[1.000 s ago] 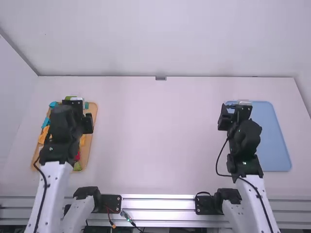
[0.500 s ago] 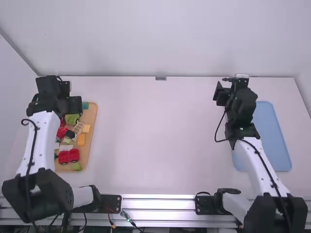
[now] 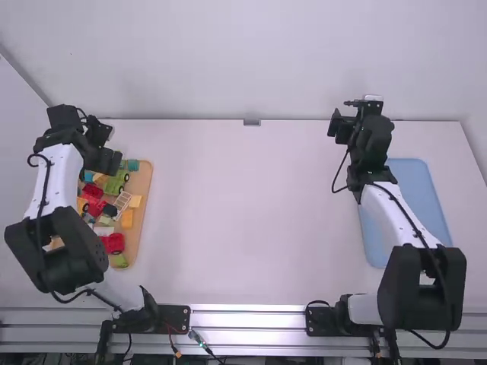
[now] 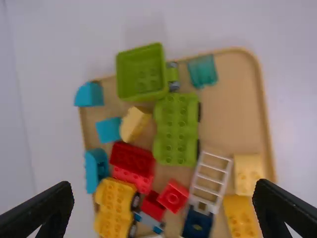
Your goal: Assemble lego blocks to make yellow taxi
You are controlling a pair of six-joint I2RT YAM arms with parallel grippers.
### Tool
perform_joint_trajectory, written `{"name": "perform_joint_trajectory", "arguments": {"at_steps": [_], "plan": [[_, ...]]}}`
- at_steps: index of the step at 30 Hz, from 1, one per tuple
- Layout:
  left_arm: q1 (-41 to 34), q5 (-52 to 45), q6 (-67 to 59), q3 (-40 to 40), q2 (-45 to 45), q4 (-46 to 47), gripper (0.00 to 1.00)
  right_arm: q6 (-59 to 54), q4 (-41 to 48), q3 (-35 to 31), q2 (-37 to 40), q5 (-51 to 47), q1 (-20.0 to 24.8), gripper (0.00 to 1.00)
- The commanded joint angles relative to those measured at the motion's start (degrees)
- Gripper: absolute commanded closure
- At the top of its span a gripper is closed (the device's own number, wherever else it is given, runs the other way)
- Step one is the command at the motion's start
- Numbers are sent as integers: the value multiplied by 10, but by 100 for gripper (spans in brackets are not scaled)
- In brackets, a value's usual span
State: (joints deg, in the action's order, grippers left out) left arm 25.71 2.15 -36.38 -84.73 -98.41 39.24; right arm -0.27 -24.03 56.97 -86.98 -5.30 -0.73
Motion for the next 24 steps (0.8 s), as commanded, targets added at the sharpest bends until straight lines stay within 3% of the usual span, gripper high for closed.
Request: {"name": "perform_joint_trajectory", "arguments": {"at_steps": [1,11,24], "plan": [[7,30,-44,-13,-16,-5,2,0,-9,28,-14,-7,-5,2],[20,77,-93,-18,-28,4,1,1,-26,34,-23,-7,-4,1],[185,-96,-158,-19,-80,24,1,5,-28,35,-23,-4,-13,1]]}}
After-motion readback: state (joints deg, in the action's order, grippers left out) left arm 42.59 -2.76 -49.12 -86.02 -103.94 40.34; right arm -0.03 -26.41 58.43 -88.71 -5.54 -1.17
